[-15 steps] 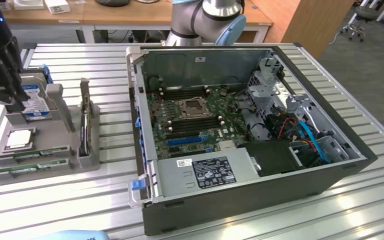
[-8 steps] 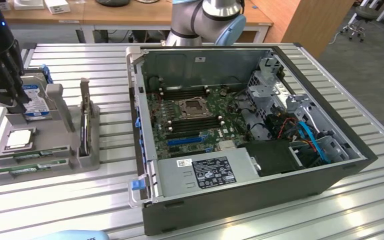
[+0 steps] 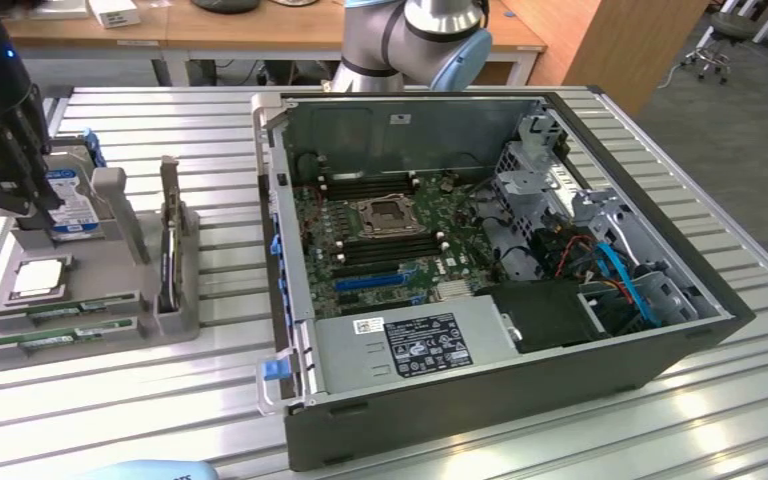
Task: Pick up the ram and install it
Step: 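Pick up the ram and move it above insertion slot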
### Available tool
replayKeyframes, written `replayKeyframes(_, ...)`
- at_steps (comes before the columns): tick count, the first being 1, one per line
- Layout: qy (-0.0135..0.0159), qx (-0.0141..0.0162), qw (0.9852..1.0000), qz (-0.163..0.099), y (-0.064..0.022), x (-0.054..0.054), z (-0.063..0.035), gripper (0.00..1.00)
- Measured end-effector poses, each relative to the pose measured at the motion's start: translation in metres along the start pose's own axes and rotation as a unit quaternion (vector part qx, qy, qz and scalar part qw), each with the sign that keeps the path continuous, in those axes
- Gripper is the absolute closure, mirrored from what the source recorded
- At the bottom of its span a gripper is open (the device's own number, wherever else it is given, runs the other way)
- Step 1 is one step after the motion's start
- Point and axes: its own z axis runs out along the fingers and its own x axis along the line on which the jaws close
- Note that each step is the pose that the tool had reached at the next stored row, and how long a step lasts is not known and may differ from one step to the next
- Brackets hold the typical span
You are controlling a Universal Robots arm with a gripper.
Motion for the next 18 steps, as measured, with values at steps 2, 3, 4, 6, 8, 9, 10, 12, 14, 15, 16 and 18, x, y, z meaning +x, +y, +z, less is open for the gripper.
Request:
replayKeyframes(2, 0.0005, 0.0001, 1.0000, 0.000, 0.0000, -0.0003, 0.0008, 0.71)
replayKeyframes(3, 0.0008, 0.0001, 1.0000, 0.000, 0.0000, -0.0004, 0.0012, 0.71)
replayKeyframes(4, 0.0012, 0.0001, 1.0000, 0.000, 0.0000, -0.0006, 0.0015, 0.71)
replayKeyframes(6, 0.0018, 0.0001, 1.0000, 0.000, 0.0000, -0.0010, 0.0021, 0.71)
replayKeyframes(8, 0.0020, 0.0001, 1.0000, 0.000, 0.0000, -0.0014, 0.0027, 0.71)
replayKeyframes(9, 0.0021, 0.0001, 1.0000, 0.000, 0.0000, -0.0016, 0.0030, 0.71)
replayKeyframes(10, 0.0021, 0.0001, 1.0000, 0.000, -0.0001, -0.0016, 0.0034, 0.71)
replayKeyframes(12, 0.0022, 0.0000, 1.0000, 0.000, -0.0001, -0.0016, 0.0044, 0.71)
replayKeyframes(14, 0.0021, 0.0001, 1.0000, 0.000, -0.0001, -0.0016, 0.0059, 0.71)
replayKeyframes(15, 0.0022, 0.0001, 1.0000, 0.000, -0.0001, -0.0015, 0.0066, 0.71)
replayKeyframes(16, 0.0022, 0.0001, 1.0000, 0.000, -0.0001, -0.0015, 0.0072, 0.71)
replayKeyframes(18, 0.0021, 0.0001, 1.0000, 0.000, -0.0002, -0.0014, 0.0089, 0.71)
